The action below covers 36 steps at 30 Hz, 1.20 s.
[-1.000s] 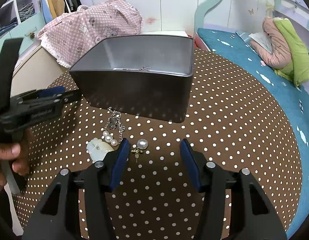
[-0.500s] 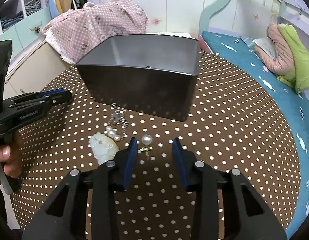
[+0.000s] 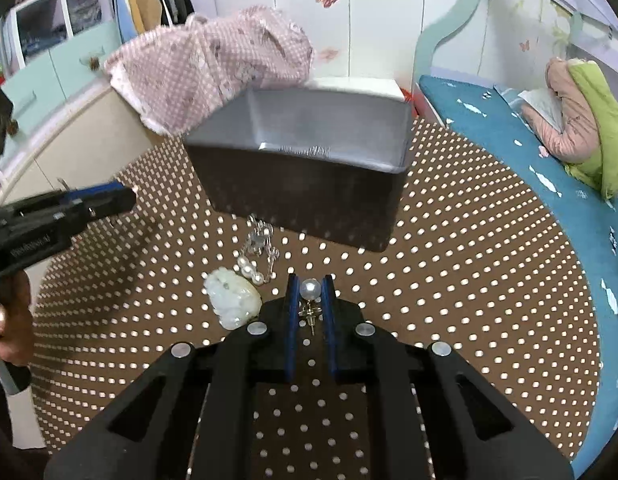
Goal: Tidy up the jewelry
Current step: 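Carry both held items over the tin and open both grippers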
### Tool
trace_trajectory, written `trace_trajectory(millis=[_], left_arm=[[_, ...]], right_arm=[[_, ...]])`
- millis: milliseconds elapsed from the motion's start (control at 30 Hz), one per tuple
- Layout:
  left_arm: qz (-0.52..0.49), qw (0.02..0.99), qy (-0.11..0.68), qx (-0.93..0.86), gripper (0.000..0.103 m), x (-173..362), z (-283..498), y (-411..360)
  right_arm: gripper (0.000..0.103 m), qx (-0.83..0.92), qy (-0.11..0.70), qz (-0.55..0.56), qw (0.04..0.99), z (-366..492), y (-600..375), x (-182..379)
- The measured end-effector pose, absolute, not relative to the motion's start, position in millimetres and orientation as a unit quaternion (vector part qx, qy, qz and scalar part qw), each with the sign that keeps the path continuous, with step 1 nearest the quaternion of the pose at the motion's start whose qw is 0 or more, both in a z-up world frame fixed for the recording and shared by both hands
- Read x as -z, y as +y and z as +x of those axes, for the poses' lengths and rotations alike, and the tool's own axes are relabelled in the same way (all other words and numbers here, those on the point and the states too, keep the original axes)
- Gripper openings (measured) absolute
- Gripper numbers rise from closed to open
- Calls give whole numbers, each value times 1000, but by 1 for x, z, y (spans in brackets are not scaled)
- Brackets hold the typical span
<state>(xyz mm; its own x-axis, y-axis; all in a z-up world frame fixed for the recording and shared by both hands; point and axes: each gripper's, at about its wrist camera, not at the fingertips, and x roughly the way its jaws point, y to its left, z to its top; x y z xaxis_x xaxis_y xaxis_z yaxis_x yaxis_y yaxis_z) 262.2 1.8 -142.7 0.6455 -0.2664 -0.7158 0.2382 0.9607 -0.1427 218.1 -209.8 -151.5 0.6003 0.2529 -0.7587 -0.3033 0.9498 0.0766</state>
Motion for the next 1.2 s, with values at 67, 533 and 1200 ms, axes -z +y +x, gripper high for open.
trace_trajectory(millis=[67,533,1200], left_arm=[[-17,910,390,141,22,135,259,0],[-8,939,301,167,22,43,257,-20],[-25,925,309,219,22,8,330,-59]], right_arm=[[10,-160,407,-24,899,217,-212,137],[10,-195,292,-34,936,217,-212,26],[10,-204,309,-32,928,283,-207,10]])
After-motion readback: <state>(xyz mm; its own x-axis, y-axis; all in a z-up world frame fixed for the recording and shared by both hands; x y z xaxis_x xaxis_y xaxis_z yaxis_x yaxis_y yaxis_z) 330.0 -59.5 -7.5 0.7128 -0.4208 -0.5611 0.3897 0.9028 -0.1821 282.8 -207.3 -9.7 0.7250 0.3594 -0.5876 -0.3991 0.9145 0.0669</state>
